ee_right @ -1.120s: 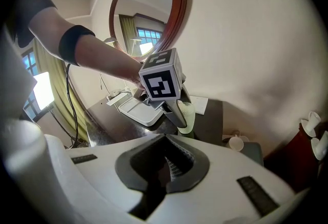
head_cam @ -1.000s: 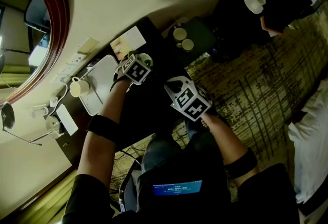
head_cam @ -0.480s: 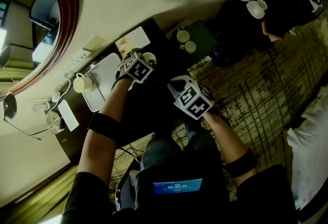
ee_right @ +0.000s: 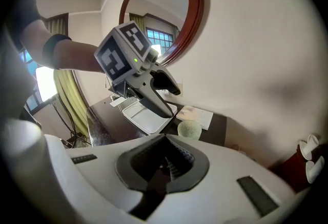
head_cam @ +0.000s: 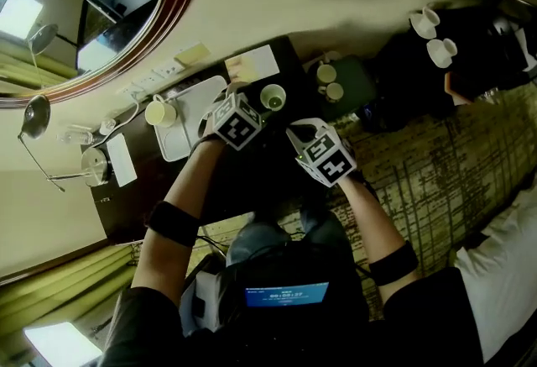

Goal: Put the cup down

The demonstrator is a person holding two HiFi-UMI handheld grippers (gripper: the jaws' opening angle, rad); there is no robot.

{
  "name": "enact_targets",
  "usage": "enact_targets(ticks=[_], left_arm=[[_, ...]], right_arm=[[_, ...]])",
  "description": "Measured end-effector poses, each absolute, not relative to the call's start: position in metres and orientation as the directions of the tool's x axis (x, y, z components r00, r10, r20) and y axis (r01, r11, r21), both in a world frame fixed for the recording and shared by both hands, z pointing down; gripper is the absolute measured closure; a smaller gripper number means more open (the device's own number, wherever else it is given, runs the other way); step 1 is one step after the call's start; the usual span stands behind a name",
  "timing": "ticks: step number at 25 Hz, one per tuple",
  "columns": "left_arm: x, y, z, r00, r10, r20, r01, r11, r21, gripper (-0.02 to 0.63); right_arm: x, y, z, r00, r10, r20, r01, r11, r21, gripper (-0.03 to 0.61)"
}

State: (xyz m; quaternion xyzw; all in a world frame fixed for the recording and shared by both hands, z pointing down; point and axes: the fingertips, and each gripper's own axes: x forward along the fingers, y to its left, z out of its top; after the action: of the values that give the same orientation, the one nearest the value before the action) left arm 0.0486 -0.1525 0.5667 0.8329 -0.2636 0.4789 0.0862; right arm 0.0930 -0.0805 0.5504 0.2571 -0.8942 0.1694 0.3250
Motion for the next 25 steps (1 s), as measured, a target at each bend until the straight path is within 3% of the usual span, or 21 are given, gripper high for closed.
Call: enact_targets(ticks=[5,8,16,25], left_arm=[[0.009,-0.134,0.533,0.396,-0.514,0.761,-0.662,-0.734,-0.151,0.499],[-0.016,-0.119,0.520,0.365,-0.591,0.720,-0.741,-0.653,-0.160,0.603],[-0.081,-0.083,0.487,0.348,-0.717,0.604,-0.903,-0.430,0.010,0.614],[-0.129,-0.035,0.482,0.286,-0.804,0.521,-0.958,-0.239,0.158,0.614]], right_arm=[[0.068,-0.080,0.541,-0.669,-0.333,0.665,-0.539,0.833,-0.125,0.577],[0.054,-0.079,0.535,-0.679,-0.321,0.660,-0.523,0.843,-0.128,0.577],[0.036,-0.084,0.523,-0.704,-0.337,0.626,-0.526,0.839,-0.140,0.577],[0.011,-0.067,0.507,-0.735,-0.322,0.597,-0.483,0.866,-0.129,0.577]])
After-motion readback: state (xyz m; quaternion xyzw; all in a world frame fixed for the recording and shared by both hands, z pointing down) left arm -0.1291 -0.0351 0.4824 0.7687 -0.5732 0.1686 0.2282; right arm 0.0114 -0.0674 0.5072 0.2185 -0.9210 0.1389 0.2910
